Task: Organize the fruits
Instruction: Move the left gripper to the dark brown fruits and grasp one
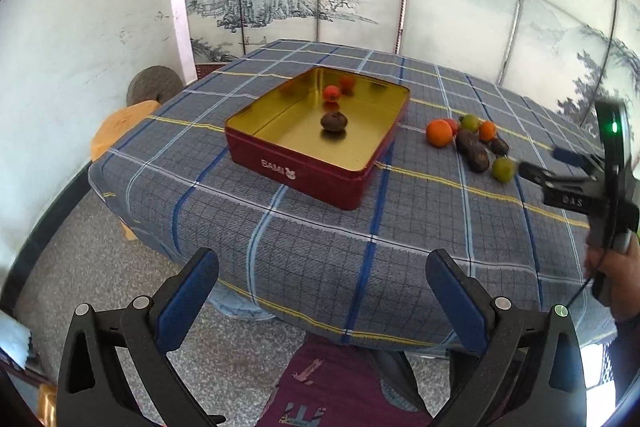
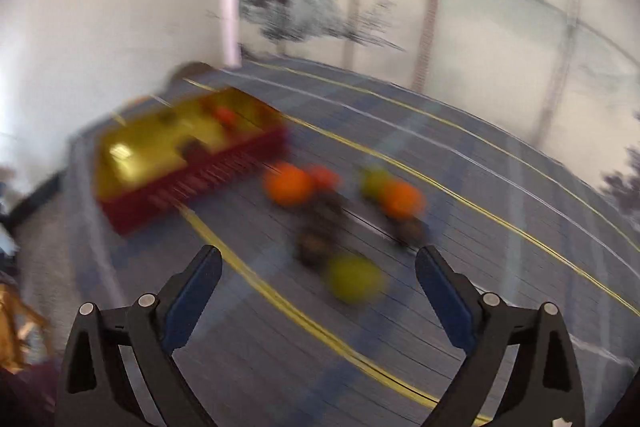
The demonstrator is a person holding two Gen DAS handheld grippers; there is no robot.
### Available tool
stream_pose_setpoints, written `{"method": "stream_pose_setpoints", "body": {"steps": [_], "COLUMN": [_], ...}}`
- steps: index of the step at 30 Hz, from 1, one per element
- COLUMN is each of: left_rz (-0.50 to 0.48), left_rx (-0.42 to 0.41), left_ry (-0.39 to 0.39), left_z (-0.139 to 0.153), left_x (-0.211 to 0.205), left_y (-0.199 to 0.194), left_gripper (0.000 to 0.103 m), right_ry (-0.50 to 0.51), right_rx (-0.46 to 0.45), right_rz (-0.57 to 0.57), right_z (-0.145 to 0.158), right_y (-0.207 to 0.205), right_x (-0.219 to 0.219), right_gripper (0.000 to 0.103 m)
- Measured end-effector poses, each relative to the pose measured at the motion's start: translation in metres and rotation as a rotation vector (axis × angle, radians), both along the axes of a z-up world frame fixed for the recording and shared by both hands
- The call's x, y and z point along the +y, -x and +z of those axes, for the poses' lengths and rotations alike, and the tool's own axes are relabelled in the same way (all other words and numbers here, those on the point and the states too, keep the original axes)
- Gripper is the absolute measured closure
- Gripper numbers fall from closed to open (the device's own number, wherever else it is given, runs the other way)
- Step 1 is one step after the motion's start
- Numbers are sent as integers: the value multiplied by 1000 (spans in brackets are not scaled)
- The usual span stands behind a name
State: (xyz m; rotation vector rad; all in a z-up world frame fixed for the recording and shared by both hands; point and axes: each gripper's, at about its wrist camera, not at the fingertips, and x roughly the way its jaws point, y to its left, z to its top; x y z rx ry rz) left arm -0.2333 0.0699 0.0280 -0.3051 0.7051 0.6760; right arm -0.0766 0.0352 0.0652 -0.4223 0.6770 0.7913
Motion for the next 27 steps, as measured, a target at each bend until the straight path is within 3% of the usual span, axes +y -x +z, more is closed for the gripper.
{"method": "stream_pose_setpoints", "body": {"steps": [5, 10, 13, 18, 22, 24, 27], "left_rz": [-82, -223, -350, -474, -504, -524, -494], "left_rx": [35, 51, 29, 47, 45, 18, 10], "left_ry": [-36, -46, 3, 104, 103, 118, 192], "left_z": [3, 9, 15, 10, 2, 0, -6], "left_x": [-15, -24, -23, -11, -8, -5, 5], "left_y": [-18, -51, -83, -148, -191, -209, -235], "left_gripper": [0, 0, 0, 0, 3, 16, 23], "right_ry": [69, 54, -27, -53, -94, -112, -120], "right_rx": [14, 98, 143, 154, 183, 194, 200], "right_rz": [-257, -400, -405, -361, -356, -353, -341], "right_z": [-20, -36, -38, -41, -42, -42, -41], "right_y": [-53, -92, -97, -98, -101, -102, -101], "right_x": [-70, -119, -144, -150, -152, -155, -153], "right_gripper": [6, 6, 4, 2, 2, 2, 1]}}
